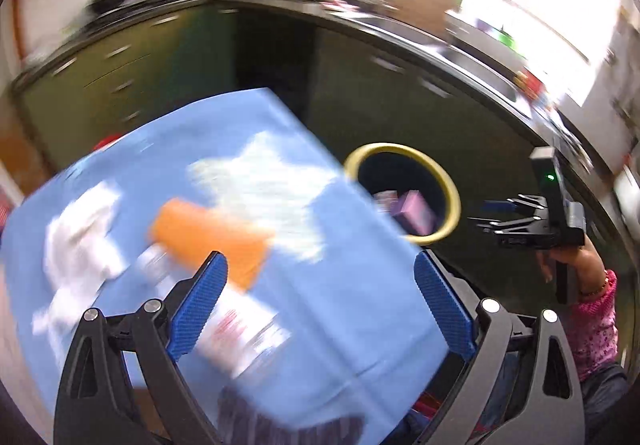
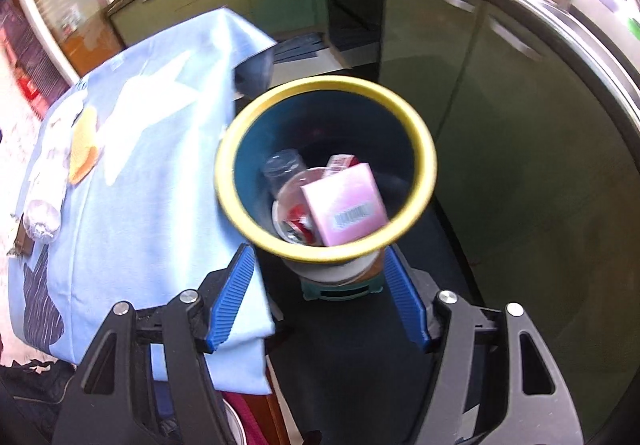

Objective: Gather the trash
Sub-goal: 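Grasp the Nongfu Spring water bottle with the right gripper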

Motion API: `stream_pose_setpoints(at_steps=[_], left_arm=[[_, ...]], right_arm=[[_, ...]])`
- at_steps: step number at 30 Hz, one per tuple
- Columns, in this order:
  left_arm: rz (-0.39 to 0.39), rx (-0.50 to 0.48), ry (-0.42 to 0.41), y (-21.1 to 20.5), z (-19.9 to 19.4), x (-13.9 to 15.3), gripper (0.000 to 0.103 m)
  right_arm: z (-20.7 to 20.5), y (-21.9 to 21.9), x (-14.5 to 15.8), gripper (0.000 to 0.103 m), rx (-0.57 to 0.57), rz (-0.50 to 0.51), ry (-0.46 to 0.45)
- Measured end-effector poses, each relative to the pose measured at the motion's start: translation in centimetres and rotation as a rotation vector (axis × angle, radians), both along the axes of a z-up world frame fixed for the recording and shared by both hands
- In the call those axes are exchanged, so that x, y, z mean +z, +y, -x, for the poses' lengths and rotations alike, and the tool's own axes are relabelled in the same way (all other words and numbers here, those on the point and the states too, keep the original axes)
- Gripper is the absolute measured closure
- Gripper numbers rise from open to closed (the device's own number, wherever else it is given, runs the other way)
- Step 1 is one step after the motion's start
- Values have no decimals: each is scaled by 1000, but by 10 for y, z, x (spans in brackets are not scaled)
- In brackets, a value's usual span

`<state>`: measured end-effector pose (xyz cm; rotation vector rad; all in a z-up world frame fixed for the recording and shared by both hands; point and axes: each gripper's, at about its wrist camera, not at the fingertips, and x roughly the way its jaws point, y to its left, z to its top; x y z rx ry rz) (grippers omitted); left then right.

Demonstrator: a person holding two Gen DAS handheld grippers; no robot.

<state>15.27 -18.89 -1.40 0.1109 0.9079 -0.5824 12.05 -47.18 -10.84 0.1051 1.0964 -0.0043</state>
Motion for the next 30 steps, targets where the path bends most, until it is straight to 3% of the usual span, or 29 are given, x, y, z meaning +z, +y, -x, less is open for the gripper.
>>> stream_pose_setpoints(at_steps=[7,15,21,30], left_arm=[[2,278,-5,118,33,-15,8],[33,461,19,206,63,-37,6],[36,523,30,238,69,-47,6],[35,512,31,254,69,-52,6]], right_arm=[[-35,83,18,39,182,10,14],[-77,213,59,39,477,2,82],[-95,295,51,39,599,5,212],[-107,343,21,36,618,90,323]])
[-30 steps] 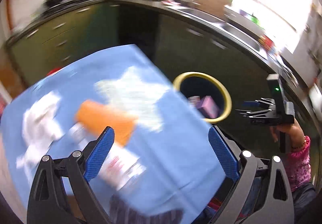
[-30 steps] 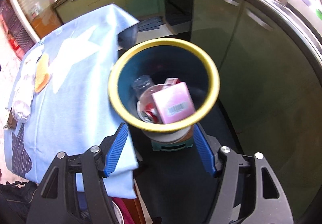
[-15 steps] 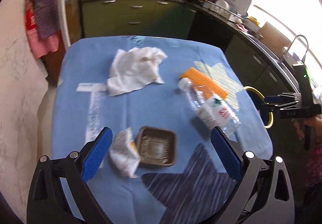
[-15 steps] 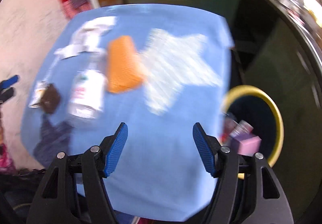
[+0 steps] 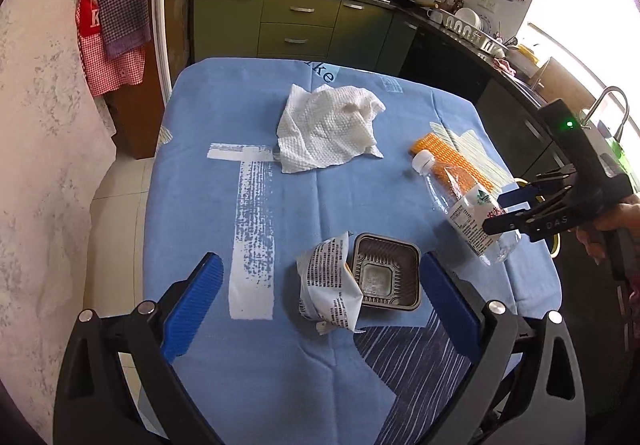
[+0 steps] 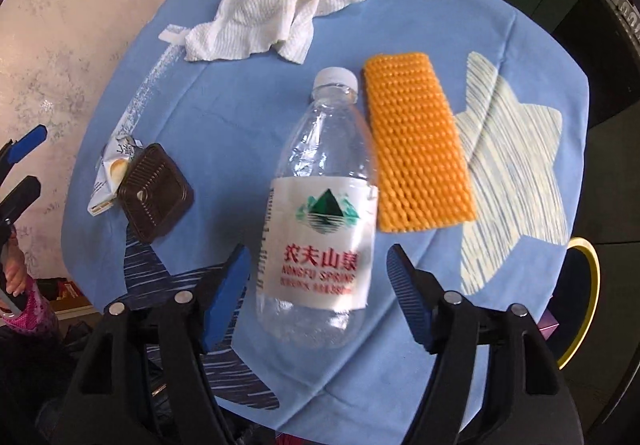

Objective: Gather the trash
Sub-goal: 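Grasp the Nongfu Spring water bottle with the right gripper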

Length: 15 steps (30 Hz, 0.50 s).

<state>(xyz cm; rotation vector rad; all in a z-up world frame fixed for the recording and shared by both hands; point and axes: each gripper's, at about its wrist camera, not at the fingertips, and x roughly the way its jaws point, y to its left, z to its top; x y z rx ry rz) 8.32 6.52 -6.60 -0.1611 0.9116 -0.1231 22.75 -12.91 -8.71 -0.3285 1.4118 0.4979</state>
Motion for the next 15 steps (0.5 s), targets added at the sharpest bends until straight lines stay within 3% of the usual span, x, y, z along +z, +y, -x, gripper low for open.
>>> stream_pose_setpoints(at_steps=[15], left_arm=[[12,-40,-5,-4,-5,-4,6]], right_arm=[[-3,15,-40,36,0,87,59]])
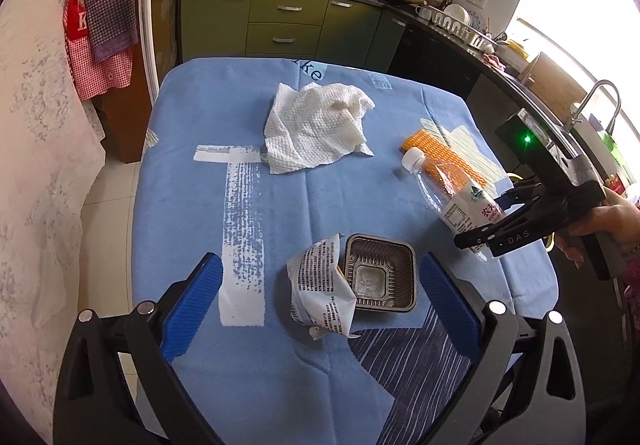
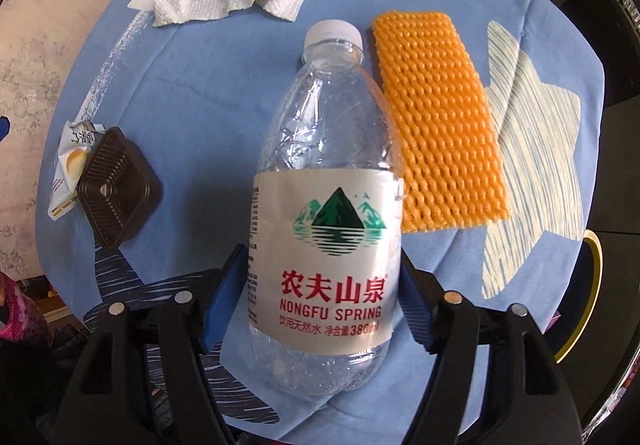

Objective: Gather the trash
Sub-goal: 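Grasp the Nongfu Spring water bottle with the right gripper, then carry the water bottle over the bin and open the right gripper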

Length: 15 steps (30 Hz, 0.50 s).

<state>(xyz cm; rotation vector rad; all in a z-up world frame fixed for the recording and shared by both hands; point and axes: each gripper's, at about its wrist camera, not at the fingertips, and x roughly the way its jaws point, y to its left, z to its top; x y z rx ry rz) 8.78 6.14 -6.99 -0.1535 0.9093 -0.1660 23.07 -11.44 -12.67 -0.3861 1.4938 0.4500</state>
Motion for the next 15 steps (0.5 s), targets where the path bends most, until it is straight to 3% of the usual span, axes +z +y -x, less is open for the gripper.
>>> stream_pose_setpoints(at_steps=[7,15], left_arm=[[-7,-5,9,-4,-2,-2,6],[-11,-7,4,-8,-4,0,6]], right_arm=[[10,5,-6,40,4,-22,-8],[26,-28,21,41,-4,-104,-46]])
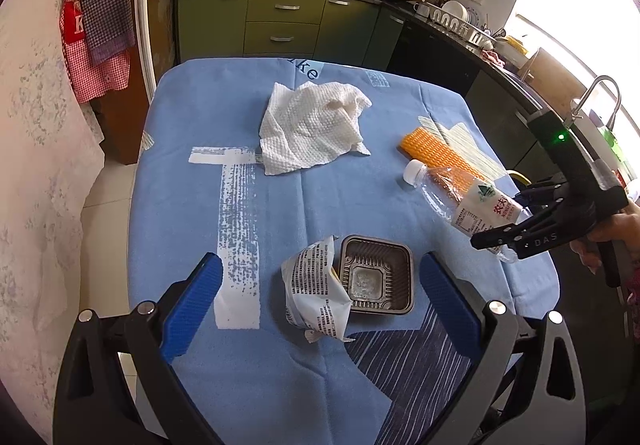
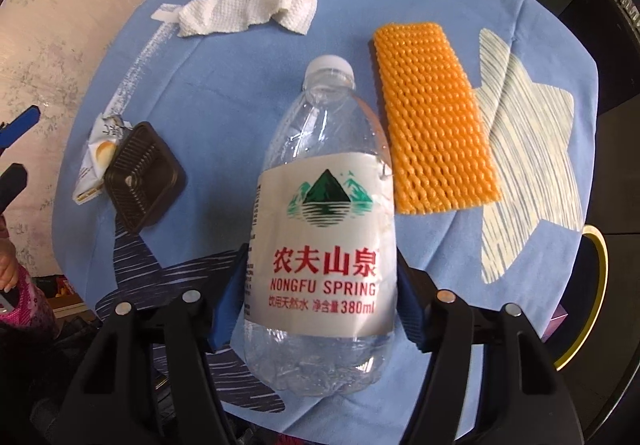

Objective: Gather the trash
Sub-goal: 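Carry the water bottle over the bin and open the right gripper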

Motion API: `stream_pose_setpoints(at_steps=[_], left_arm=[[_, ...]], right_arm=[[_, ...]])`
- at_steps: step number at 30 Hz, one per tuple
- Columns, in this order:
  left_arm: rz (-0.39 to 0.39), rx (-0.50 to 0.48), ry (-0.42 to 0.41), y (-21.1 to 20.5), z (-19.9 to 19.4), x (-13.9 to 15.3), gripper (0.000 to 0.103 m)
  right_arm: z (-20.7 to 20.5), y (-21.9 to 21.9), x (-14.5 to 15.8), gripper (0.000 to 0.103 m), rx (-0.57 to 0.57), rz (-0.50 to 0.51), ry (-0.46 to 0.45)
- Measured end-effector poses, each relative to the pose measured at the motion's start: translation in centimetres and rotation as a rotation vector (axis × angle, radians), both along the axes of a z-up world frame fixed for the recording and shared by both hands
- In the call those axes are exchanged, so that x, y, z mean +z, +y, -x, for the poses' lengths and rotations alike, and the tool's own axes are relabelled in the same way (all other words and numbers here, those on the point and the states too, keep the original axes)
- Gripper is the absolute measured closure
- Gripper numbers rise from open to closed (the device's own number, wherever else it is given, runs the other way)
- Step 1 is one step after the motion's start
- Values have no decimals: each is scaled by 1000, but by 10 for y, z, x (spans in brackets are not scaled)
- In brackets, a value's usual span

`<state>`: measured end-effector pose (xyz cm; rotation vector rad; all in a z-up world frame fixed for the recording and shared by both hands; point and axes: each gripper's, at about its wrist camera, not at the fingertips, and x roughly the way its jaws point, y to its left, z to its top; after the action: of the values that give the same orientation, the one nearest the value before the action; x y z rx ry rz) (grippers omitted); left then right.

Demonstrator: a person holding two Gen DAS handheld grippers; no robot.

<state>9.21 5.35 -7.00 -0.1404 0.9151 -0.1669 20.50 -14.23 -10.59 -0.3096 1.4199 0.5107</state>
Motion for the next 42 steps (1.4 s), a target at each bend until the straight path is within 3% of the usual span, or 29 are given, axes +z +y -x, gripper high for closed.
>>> stream_pose_setpoints(at_steps=[14,17,21,27,31,38,42], left_arm=[[-13,-19,-21,-11,4,7,6],[-18,-24,-26,-12,4,9,6],[-15,-32,-26,-15,2,9,6],[-20,-57,-30,-28,-2,11,6],[-24,-70,-37,-38,-2,14,6],[-50,-95,-41,-54,2,21,6],[-67,-107,-50,-59,4,27,6]], right_arm=[[17,-27,44,41,-24,-102,-68],[19,-56,62,41,-77,-151,-106],[16,-130,78,41,-255,-173,-183],[11,-262,57,41,-588,-127,-224],[0,-317,26,41,-729,-104,-203],[-31,-354,-9,38,-834,-107,-182],[-23,-350,-4,36,-847,-126,-228]])
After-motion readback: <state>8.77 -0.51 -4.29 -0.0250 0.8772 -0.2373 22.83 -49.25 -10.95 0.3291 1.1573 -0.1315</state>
